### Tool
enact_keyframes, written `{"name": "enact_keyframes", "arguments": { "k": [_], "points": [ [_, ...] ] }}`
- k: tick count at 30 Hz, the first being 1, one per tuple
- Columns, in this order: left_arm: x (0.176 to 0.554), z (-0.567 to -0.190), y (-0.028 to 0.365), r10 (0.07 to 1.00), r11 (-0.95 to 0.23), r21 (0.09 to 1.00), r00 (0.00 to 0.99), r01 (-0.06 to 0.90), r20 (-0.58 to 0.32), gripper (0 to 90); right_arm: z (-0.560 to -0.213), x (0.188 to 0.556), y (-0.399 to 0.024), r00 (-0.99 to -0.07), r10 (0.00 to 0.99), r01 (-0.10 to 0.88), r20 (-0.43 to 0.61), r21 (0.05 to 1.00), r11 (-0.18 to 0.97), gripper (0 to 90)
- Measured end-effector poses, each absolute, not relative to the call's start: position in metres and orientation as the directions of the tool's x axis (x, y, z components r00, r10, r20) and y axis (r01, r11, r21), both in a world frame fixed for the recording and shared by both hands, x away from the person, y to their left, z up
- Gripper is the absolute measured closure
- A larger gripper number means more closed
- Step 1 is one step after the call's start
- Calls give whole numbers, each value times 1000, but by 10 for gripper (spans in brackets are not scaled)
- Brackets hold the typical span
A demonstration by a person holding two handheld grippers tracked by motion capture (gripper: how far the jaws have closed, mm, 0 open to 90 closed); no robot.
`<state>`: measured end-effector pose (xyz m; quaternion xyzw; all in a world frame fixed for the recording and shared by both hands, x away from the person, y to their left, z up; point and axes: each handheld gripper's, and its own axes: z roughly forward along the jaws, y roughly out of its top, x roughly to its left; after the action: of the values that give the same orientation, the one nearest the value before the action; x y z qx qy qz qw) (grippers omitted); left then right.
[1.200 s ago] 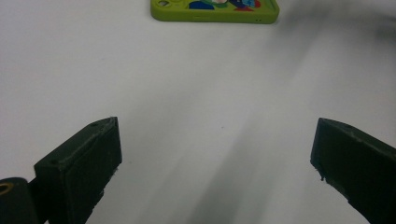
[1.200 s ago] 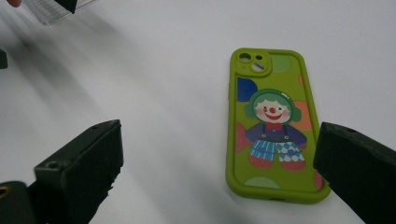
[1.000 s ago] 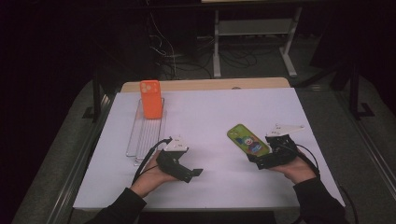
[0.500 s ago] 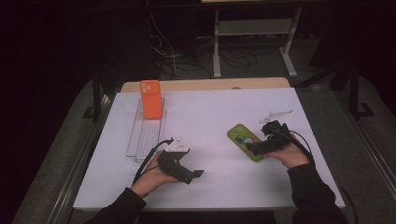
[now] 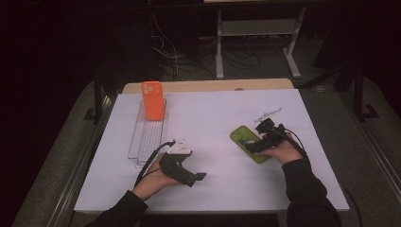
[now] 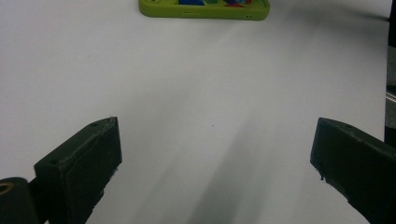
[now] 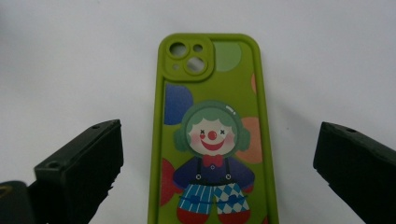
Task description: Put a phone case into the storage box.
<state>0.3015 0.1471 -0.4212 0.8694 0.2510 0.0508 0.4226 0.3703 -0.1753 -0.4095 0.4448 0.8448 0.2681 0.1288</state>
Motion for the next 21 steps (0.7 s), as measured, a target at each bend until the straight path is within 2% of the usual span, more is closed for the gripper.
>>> {"name": "enact_keyframes", "arguments": {
  "k": [21],
  "points": [
    [301,-422,148,464,-514,753,872,411,-158,16,-436,370,-173,-582,813,718,4,471,512,55]
  ]
}}
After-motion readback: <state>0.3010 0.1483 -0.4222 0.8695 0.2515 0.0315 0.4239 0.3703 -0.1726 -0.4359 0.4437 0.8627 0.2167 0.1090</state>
